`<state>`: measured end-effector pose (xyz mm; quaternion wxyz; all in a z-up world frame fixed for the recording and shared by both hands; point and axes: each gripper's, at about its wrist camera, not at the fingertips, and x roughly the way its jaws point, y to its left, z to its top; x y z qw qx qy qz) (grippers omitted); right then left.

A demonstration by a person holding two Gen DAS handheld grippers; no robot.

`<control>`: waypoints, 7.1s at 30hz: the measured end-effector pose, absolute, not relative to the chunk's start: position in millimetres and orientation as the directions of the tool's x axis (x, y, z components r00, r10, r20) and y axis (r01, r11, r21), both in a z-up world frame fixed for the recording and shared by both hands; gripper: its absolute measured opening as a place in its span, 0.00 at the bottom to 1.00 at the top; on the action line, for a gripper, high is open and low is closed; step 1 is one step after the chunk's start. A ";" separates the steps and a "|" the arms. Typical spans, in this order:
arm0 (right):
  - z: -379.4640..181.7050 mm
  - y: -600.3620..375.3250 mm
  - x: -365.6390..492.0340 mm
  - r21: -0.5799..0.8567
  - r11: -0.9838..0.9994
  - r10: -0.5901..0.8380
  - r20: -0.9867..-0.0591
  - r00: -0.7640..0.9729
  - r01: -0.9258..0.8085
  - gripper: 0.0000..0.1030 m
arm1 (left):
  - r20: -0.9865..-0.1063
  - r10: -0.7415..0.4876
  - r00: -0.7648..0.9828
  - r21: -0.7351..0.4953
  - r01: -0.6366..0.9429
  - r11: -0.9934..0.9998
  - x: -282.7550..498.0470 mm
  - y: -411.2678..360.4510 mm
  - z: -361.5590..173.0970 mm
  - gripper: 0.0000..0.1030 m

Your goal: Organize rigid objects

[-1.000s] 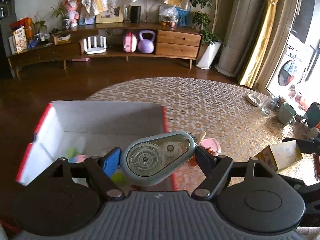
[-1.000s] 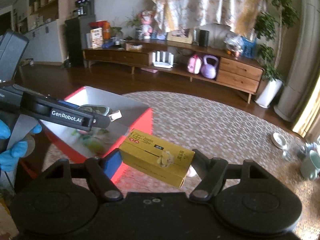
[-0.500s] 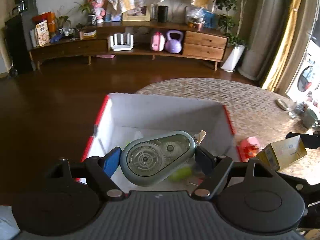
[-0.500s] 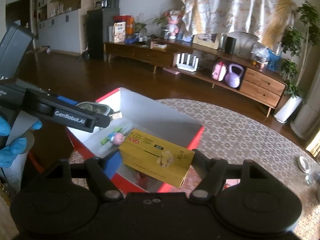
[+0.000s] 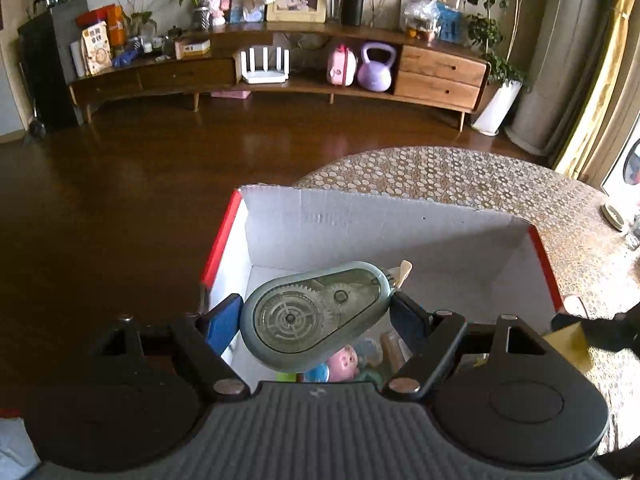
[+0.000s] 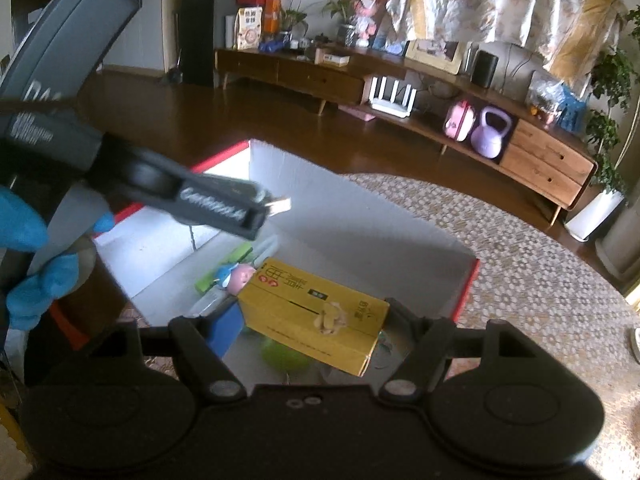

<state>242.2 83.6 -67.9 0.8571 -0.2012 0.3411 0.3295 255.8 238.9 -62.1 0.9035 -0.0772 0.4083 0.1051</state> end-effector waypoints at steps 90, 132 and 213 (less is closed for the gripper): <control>-11.3 -165.7 182.9 0.057 0.828 0.479 -0.591 0.649 -0.558 1.00 | -0.598 0.065 0.799 -0.042 -0.112 0.993 168.3 64.5 -24.0 0.82; -101.5 -169.9 360.0 0.153 0.872 0.409 -0.751 0.518 -0.466 0.88 | -0.673 -0.015 0.739 -0.140 -0.108 0.984 284.3 -33.7 -163.3 0.66; -8.5 -103.4 255.8 0.125 0.831 0.458 -0.707 0.538 -0.543 0.64 | -0.598 0.002 0.802 -0.126 -0.097 0.987 194.9 64.8 -32.6 0.25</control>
